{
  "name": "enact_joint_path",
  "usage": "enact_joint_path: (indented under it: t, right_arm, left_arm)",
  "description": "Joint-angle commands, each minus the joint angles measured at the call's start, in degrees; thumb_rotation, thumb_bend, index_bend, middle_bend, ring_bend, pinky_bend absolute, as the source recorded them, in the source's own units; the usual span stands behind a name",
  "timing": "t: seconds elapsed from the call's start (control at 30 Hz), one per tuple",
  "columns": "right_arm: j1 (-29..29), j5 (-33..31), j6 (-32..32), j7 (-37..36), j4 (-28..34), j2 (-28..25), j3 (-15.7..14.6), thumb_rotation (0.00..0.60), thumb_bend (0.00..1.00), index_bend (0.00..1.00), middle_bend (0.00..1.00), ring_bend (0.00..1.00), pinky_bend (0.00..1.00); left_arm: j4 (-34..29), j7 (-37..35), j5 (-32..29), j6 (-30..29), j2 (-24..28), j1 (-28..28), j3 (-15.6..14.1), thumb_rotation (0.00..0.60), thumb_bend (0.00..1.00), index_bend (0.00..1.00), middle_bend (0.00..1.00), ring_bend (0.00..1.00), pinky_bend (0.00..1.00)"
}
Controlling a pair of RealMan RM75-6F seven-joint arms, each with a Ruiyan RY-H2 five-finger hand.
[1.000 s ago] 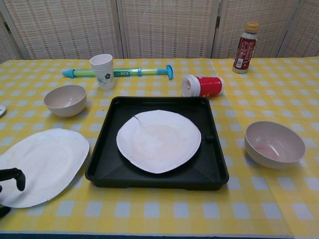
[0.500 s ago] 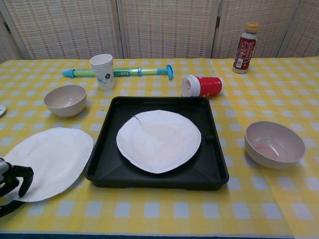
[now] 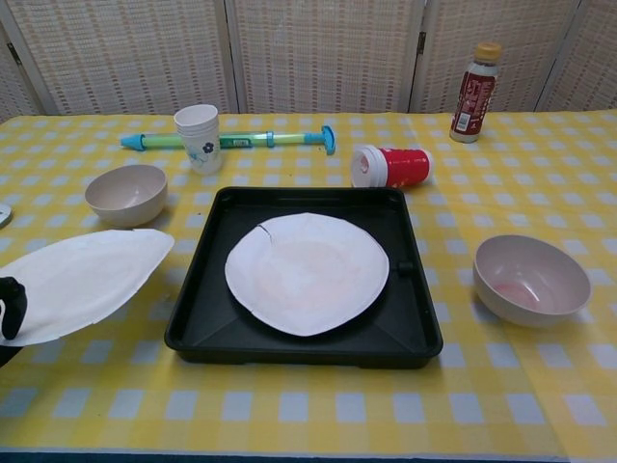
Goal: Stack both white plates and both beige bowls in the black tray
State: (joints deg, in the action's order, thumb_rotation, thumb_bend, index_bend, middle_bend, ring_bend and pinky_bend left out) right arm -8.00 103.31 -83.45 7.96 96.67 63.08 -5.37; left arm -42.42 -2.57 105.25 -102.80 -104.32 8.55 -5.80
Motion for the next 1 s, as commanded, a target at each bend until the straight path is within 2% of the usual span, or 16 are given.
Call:
enact_joint_path:
  t: [0.03, 0.27, 0.5, 0.73, 1.0]
  right_arm:
    - [0.0, 0.1, 0.0, 0.0, 0.0, 0.0, 0.0, 0.600, 0.23, 0.00, 0.00, 0.00, 0.00]
    - [0.2, 0.4, -0.4, -0.1, -0.1, 0.0, 0.1, 0.600, 0.23, 0.00, 0.00, 0.00, 0.00]
    - [0.4, 0.7, -1.3, -0.6, -0.1, 0.0, 0.4, 0.600, 0.23, 0.00, 0.00, 0.00, 0.00]
    - [1.0, 1.2, -3.0, -1.9, -0.3, -0.5, 0.5, 0.600, 0.23, 0.00, 0.00, 0.00, 0.00]
    - [1.8, 1.3, -5.2, -3.9, -0.6, -1.3, 0.9, 0.600, 0.23, 0.00, 0.00, 0.00, 0.00]
  left_arm:
    - [-1.6, 0.9, 0.3, -0.8, 1.2, 0.4, 0.4, 0.600, 0.49, 0.68, 1.00, 1.00, 1.00]
    - [-12.0, 4.0, -0.1, 0.4, 6.8, 2.7, 1.9, 0.600, 0.49, 0.68, 1.00, 1.00, 1.00]
    - [-22.2, 10.8, 1.8, 5.3, 8.9, 7.1, 3.2, 0.600, 0.49, 0.68, 1.00, 1.00, 1.00]
    - [-29.5, 17.7, 3.4, 12.9, 7.3, 11.7, 4.0, 0.600, 0.49, 0.68, 1.00, 1.00, 1.00]
    - [-32.4, 22.4, 3.5, 20.0, 3.6, 15.7, 5.0, 0.600, 0.49, 0.68, 1.00, 1.00, 1.00]
